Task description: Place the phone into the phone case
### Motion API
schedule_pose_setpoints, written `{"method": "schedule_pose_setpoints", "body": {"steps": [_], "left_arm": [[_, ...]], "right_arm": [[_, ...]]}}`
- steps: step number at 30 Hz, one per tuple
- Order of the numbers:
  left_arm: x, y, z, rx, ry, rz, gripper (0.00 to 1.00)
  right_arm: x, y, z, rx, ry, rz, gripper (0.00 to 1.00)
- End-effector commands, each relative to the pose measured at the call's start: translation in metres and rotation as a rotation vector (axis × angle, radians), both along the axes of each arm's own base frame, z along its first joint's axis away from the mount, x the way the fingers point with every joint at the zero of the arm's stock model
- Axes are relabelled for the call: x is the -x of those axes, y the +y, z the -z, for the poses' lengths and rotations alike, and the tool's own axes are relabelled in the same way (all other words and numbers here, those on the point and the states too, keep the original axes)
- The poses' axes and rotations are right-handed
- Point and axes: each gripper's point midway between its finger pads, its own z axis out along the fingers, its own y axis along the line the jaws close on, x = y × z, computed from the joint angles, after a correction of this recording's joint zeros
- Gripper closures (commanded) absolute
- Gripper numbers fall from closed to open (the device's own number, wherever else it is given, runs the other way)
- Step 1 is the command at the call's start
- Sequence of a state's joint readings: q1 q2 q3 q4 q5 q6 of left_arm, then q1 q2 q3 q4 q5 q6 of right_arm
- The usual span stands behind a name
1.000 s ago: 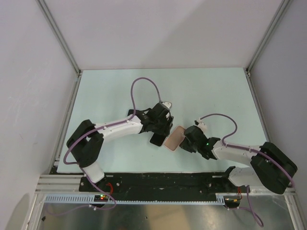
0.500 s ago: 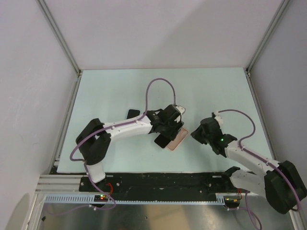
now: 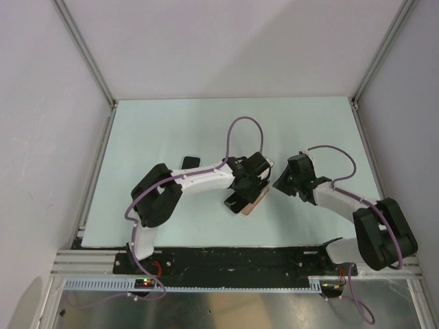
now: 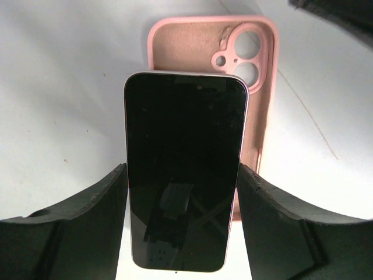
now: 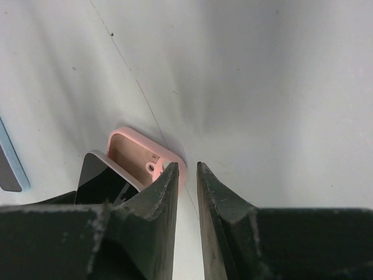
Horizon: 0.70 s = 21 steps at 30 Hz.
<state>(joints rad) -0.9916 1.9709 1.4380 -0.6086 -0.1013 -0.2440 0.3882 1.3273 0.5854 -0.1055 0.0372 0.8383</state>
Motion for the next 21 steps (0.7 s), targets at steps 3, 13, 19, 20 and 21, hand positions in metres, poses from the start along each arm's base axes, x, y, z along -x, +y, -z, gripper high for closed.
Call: {"method": "schedule_pose_setpoints", "body": {"steps": [3, 13, 19, 20, 21], "left_arm": [[-0.011, -0.021, -0.018, 0.033, -0.041, 0.035, 0.84], [-0.010, -0.032, -0.014, 0.038, -0.019, 0.037, 0.84], [-0.006, -0.038, -0.010, 0.042, -0.003, 0.043, 0.84], [-0.005, -0.039, -0.009, 0.042, -0.003, 0.043, 0.84], [-0.005, -0.039, -0.009, 0.042, -0.002, 0.042, 0.84]], "right_arm": [[-0.019, 0.015, -0.005, -0.041, -0.030, -0.049, 0.76], [-0.020, 0.017, 0.002, -0.048, -0.012, -0.053, 0.77], [-0.021, 0.015, 0.005, -0.049, -0.006, -0.049, 0.77], [-0.021, 0.015, 0.006, -0.050, -0.002, -0.048, 0.77], [-0.021, 0.015, 0.007, -0.050, 0.002, -0.048, 0.77]]}}
